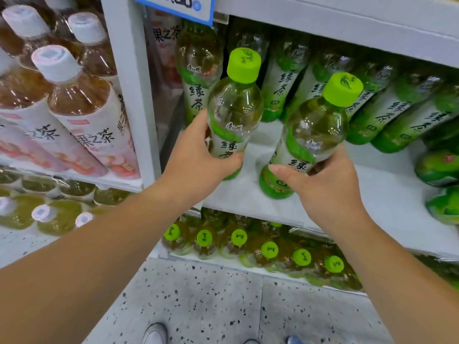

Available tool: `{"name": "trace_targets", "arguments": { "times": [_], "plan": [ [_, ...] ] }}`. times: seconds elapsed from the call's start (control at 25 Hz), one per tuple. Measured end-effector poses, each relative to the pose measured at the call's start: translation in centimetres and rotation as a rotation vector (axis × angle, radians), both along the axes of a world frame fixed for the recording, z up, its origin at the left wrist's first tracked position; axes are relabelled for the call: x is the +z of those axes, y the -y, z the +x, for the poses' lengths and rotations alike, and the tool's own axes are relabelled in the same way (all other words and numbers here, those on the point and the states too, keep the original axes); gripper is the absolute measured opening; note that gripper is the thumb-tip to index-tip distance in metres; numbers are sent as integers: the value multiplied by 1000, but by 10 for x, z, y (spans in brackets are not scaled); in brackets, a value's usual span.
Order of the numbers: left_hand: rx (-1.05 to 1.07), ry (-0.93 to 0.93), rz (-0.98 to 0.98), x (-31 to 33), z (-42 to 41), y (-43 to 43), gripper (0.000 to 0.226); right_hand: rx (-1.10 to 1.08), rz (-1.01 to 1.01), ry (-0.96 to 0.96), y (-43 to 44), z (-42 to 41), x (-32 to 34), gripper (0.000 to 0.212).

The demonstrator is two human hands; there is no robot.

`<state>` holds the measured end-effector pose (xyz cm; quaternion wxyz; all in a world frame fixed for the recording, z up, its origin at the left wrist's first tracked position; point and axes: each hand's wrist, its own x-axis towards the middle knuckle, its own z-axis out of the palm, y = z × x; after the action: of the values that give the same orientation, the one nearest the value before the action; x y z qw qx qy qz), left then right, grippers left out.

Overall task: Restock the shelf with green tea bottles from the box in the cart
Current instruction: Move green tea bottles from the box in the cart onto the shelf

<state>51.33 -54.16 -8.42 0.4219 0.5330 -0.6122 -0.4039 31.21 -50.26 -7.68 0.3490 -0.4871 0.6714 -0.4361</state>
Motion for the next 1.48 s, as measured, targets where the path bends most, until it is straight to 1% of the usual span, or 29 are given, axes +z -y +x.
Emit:
{"name": "trace_targets", "arguments": {
  "times": [0.04,0.16,0.2,0.28,0.32,0.36,0.48,0.64,0.68,0.76,0.84,1.0,1.2,1.32,1.4,1.48],
  "plan": [
    [6,22,13,-5,3,-3,56,4,0,-11,-2,0,-3,60],
    [60,199,28,-27,8,-11,53,2,14,-9,-6,-1,-11,64],
    [82,222,37,-34,9,-15,54,9,27,-9,-8,-1,-15,64],
    [124,197,74,-42,8,-22,56,44,56,-38,-16,-2,-22,58],
    [142,203,74,-44,6,-25,53,59,59,-60,-21,-1,-26,55],
    [157,229,61,-45,4,-26,51,68,51,-74,-25,0,-30,51],
    [202,299,59,-50,-4,-23,53,67,52,-79,-28,3,-40,44],
    [207,329,12,-53,-17,-5,42,62,22,-104,-7,5,-46,43],
    [216,340,-2,-54,-19,1,42,54,-3,-105,0,4,-48,43],
    [260,347,-3,-53,-22,12,51,44,-53,-84,14,3,-53,45],
    [300,339,48,-54,-21,22,60,51,-80,-48,25,3,-60,46],
    [327,425,106,-54,-21,34,53,76,-111,-45,43,1,-65,45],
    [329,543,165,-49,-28,43,55,89,-152,-109,69,0,-64,38],
    [318,625,143,-53,-27,44,51,62,-165,-91,77,1,-67,48],
    [309,690,102,-55,-27,43,48,35,-189,-34,78,1,-72,56],
    [309,703,92,-55,-27,42,47,21,-204,-24,76,2,-78,59]
  ]
}}
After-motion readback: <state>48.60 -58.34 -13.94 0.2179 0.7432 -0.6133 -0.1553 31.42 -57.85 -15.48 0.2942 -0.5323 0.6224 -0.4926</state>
